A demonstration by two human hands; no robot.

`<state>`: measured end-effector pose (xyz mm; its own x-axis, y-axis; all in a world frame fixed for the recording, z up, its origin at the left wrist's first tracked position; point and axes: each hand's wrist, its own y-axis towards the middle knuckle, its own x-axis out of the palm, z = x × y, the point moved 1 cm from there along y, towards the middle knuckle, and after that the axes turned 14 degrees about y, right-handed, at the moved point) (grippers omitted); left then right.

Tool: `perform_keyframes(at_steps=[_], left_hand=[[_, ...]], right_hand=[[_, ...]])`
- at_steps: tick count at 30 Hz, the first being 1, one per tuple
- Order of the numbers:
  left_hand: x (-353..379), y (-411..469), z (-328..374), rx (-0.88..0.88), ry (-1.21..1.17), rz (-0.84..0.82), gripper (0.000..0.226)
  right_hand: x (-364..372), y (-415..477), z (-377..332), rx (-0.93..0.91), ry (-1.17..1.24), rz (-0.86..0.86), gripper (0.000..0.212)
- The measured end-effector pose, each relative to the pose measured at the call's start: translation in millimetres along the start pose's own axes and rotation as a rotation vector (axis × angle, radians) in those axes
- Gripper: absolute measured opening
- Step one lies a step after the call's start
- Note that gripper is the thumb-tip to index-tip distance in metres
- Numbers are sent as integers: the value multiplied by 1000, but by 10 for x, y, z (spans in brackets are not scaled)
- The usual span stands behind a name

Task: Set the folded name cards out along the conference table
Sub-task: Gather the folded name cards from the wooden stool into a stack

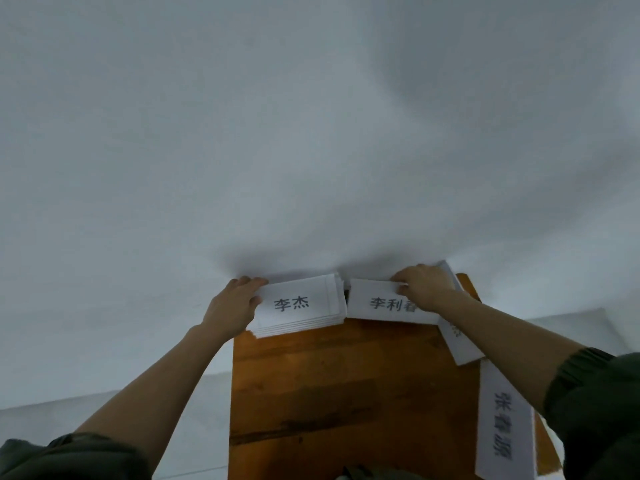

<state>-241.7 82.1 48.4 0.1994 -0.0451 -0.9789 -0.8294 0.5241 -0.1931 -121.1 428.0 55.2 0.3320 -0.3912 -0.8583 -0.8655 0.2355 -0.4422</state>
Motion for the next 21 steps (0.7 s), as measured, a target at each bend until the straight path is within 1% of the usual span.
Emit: perform_keyframes(at_steps=[3, 8, 10, 13, 15, 18, 19, 21], left_hand=[[-5, 1, -12, 10, -11, 1, 38], [18, 6, -28, 31, -10, 19, 39], [26, 4, -24, -4, -51, 36, 40], [45, -80, -35, -106, -194, 80, 49], [66, -148, -56, -176, -329, 91, 54], [83, -226, -84, -319, -631, -2, 51], [89, -253, -87, -336, -707, -49, 49], [102, -298, -79, -338, -786, -119, 49]], right_hand=[[-300, -184, -34, -7, -9, 37, 36], [-825, -525, -221, -71, -48, 134, 33], [-978, -627, -369, -108, -34, 170, 32], [-1049, -694, -661, -188, -45, 197, 32], [-1000, -655, -877, -230, -40, 184, 33], [-823, -500, -1185, -279, -62, 137, 33], [-748, -436, -1280, -292, -67, 125, 33], [-585, -290, -1449, -309, -76, 103, 34]])
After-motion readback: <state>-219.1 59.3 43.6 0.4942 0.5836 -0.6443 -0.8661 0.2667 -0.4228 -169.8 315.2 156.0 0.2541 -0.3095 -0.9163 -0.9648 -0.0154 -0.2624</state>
